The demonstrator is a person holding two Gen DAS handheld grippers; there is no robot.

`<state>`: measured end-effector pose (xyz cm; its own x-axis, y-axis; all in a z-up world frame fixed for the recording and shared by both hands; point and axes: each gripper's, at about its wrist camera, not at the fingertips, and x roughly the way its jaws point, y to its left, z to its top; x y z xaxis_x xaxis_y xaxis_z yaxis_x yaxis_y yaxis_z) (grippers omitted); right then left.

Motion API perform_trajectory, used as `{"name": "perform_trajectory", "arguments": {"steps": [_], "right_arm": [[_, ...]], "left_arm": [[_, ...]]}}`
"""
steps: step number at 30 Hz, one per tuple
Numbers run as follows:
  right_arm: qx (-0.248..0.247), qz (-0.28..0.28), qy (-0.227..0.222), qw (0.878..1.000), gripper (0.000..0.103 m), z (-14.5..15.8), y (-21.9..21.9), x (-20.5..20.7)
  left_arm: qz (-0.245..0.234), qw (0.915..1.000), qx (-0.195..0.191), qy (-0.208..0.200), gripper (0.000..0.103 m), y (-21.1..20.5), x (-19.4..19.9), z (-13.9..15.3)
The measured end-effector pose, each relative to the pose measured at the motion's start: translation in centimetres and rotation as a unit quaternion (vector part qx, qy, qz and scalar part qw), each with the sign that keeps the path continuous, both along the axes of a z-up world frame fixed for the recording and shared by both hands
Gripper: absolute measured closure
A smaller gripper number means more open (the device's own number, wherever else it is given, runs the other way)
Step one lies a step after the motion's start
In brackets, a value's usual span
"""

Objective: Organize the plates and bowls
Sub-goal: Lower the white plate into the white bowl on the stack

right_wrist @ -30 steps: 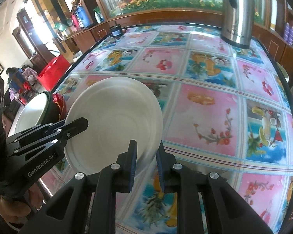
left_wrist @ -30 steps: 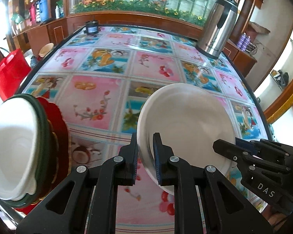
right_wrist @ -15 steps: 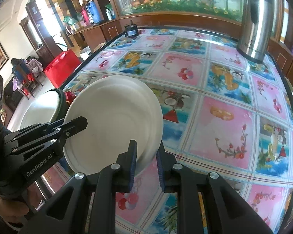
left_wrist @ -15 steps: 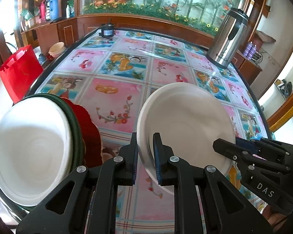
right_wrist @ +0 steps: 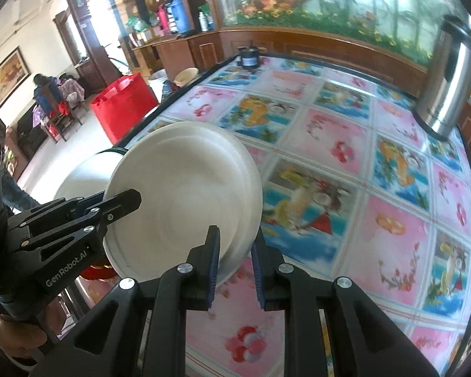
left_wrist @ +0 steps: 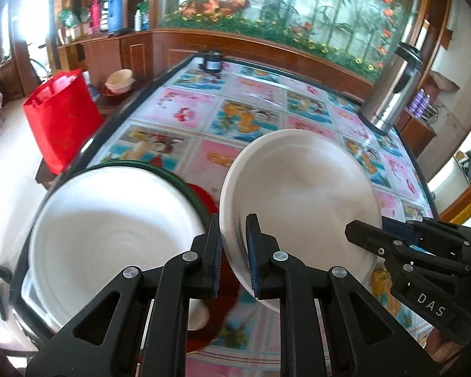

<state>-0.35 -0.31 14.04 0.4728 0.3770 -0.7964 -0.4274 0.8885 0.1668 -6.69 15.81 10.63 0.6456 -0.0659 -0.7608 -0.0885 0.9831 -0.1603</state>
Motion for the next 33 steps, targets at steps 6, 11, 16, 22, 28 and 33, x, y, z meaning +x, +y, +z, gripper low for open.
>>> {"name": "perform_trajectory", "arguments": {"steps": [6, 11, 16, 22, 28, 33], "right_arm": [[-0.005, 0.027, -0.004, 1.000, 0.081, 0.4, 3.0, 0.5], [-0.007, 0.045, -0.005, 0.999, 0.080, 0.5, 4.8, 0.7], [-0.009, 0.061, -0.007, 0.998, 0.078, 0.7, 6.6, 0.8], [-0.020, 0.083, -0.009, 0.996, 0.073, 0.6, 8.9, 0.7], [-0.024, 0.104, -0.004, 0.994, 0.073, -0.1, 10.7, 0.6], [-0.032, 0.114, 0.003, 0.993, 0.072, -0.7, 11.9, 0.5]], "left_arm": [[0.024, 0.9997, -0.001, -0.004, 0.089, 2.7, -0.5, 0.4], [0.037, 0.9993, -0.003, -0.004, 0.089, 4.4, -0.8, 0.5], [0.051, 0.9987, -0.001, -0.006, 0.089, 6.0, -1.3, 0.7], [0.070, 0.9975, -0.005, -0.006, 0.089, 7.9, -2.1, 0.5], [0.086, 0.9963, -0.007, 0.000, 0.089, 9.4, -2.9, -0.2], [0.095, 0.9954, -0.012, 0.008, 0.089, 10.3, -3.3, -1.1]]}}
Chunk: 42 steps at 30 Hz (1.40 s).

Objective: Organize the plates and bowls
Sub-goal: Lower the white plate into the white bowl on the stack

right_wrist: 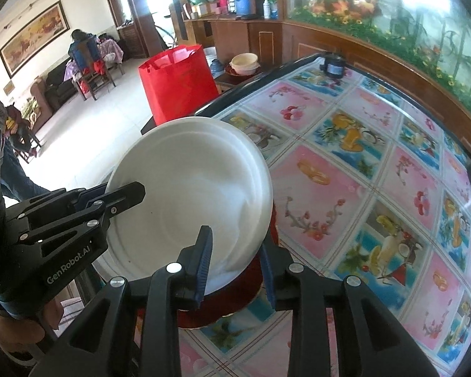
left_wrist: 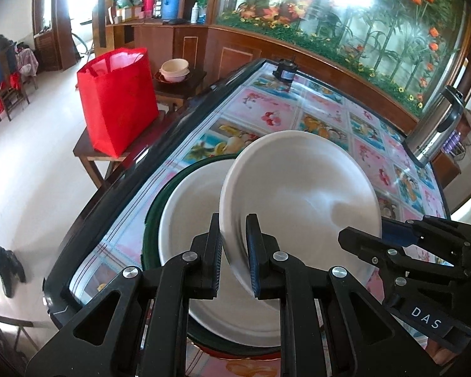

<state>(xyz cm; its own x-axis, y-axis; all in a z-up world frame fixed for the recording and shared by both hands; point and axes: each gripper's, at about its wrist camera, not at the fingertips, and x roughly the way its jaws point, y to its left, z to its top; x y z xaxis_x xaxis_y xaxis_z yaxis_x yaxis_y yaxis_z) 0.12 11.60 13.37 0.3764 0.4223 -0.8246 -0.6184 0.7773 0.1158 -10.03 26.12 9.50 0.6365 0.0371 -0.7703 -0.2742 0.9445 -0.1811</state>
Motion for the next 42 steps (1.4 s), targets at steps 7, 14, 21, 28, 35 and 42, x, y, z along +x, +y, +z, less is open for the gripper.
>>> {"name": "perform_trajectory", "arguments": {"steps": [7, 14, 21, 28, 35, 42], "right_arm": [[-0.010, 0.007, 0.005, 1.000, 0.072, -0.7, 0.9, -0.1], [-0.014, 0.010, 0.007, 1.000, 0.070, -0.8, 1.4, -0.4], [-0.017, 0.014, 0.007, 1.000, 0.069, -0.9, 1.9, -0.5], [-0.008, 0.014, 0.012, 1.000, 0.067, -1.0, 2.1, -0.4], [0.005, 0.019, 0.016, 1.000, 0.056, -0.8, 2.0, -0.8], [0.020, 0.012, 0.021, 1.000, 0.047, -0.9, 1.4, -0.9]], "left_arm": [[0.007, 0.9999, -0.004, 0.007, 0.089, 0.4, -0.2, -1.0], [0.010, 0.9999, -0.005, 0.009, 0.089, 0.8, -0.4, -1.3], [0.012, 0.9998, -0.008, 0.010, 0.089, 0.9, -0.4, -1.5], [0.015, 0.9998, -0.010, 0.006, 0.089, 1.3, -0.7, -1.4], [0.014, 0.9999, -0.009, 0.001, 0.089, 1.4, -1.0, -1.2], [0.022, 0.9997, -0.008, -0.008, 0.088, 1.2, -1.7, -0.7]]}}
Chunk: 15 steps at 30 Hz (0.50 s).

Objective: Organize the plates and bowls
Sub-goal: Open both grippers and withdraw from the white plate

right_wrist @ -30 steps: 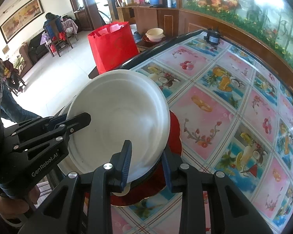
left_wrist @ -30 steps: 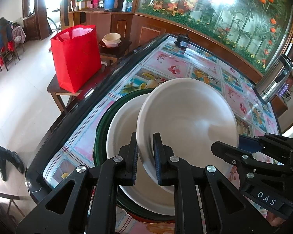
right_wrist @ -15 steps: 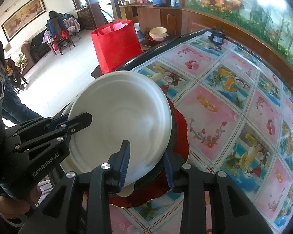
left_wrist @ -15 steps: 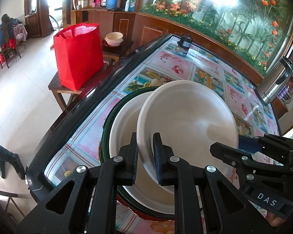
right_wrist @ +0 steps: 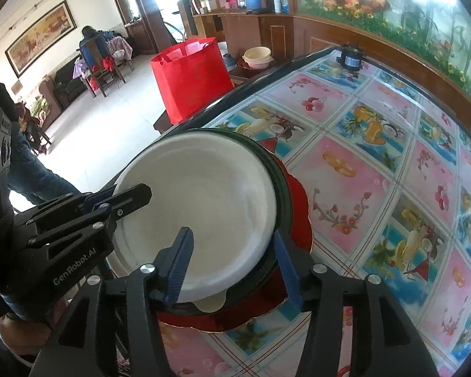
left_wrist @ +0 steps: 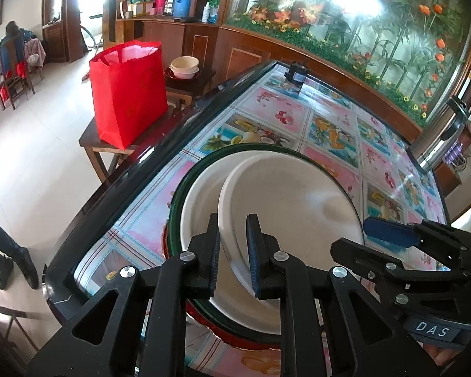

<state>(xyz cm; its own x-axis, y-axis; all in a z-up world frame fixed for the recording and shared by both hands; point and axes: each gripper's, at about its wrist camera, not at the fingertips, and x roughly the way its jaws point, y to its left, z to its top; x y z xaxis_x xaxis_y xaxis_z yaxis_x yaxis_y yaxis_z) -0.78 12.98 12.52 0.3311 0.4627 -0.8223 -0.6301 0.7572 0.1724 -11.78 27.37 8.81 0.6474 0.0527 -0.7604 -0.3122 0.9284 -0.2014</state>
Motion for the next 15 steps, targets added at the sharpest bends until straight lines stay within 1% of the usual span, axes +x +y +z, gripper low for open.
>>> {"name": "perform_trajectory", "arguments": {"steps": [1, 3, 4, 6, 7, 8, 9, 11, 15], "right_arm": [[0.004, -0.003, -0.001, 1.000, 0.046, 0.1, -0.2, -0.1], [0.006, -0.007, -0.003, 1.000, 0.043, 0.2, -0.5, -0.2], [0.007, -0.011, -0.005, 1.000, 0.042, 0.3, -0.8, -0.3], [0.010, -0.018, -0.010, 1.000, 0.039, 0.4, -1.2, -0.5], [0.015, -0.025, -0.015, 0.999, 0.038, 0.5, -1.6, -0.7], [0.018, -0.031, -0.019, 0.999, 0.033, 0.6, -2.0, -0.8], [0.020, -0.037, -0.024, 0.999, 0.028, 0.6, -2.3, -0.9], [0.015, -0.051, -0.038, 0.998, 0.025, 0.7, -2.9, -1.3], [0.021, -0.076, -0.047, 0.996, 0.024, 0.3, -4.2, -1.9]], "left_arm": [[0.000, 1.0000, 0.006, -0.002, 0.088, -0.1, -0.1, 0.1], [0.001, 0.9998, 0.018, -0.006, 0.084, -0.5, -0.3, 0.4], [0.002, 0.9997, 0.022, -0.008, 0.080, -0.7, -0.4, 0.5], [0.006, 0.9994, 0.028, -0.021, 0.068, -1.0, -0.9, 0.8], [0.008, 0.9990, 0.033, -0.031, 0.056, -1.1, -1.2, 1.0], [0.012, 0.9983, 0.039, -0.042, 0.044, -1.3, -1.5, 1.3], [0.015, 0.9975, 0.043, -0.054, 0.041, -1.4, -1.8, 1.5], [0.021, 0.9955, 0.053, -0.077, 0.041, -1.6, -2.4, 1.9], [0.020, 0.9932, 0.075, -0.086, 0.040, -2.7, -2.8, 1.9]]}}
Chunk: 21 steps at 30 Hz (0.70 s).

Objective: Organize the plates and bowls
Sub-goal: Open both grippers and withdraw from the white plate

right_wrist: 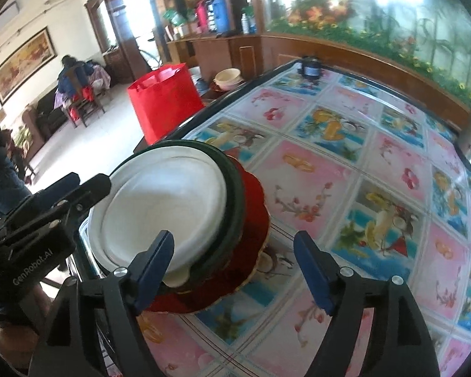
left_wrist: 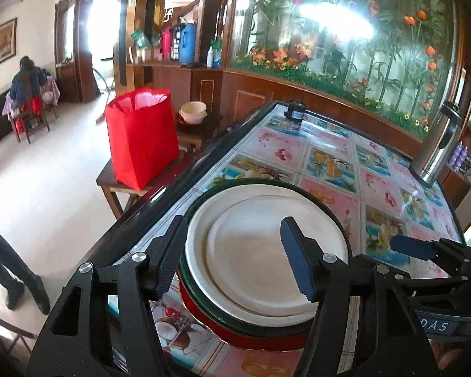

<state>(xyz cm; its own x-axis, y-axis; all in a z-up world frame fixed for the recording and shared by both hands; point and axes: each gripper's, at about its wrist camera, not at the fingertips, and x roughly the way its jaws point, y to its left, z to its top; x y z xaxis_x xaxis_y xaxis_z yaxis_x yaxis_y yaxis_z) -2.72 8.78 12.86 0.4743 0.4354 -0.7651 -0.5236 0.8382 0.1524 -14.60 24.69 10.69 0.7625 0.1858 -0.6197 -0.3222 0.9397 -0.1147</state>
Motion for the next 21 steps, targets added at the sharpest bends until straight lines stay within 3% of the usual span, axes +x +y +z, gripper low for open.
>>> {"name": "perform_trajectory", "arguments": {"steps": [4, 10, 21], "right_arm": [[-0.003, -0.028, -0.023, 0.999, 0.023, -0.3, -1.3, -1.0], [-0.012, -0.059, -0.046, 0.997, 0.021, -1.2, -3.4, -2.0], [-0.004, -0.072, -0.030, 0.997, 0.021, -1.9, -4.9, -2.5]], "left_arm": [[-0.001, 1.0000, -0.002, 0.007, 0.040, -1.3, -0.1, -0.8], [-0.009, 0.9996, 0.028, -0.004, 0.040, -3.6, -0.3, -1.2], [-0.027, 0.9988, 0.040, 0.005, 0.040, -4.6, -0.1, -1.8]]}}
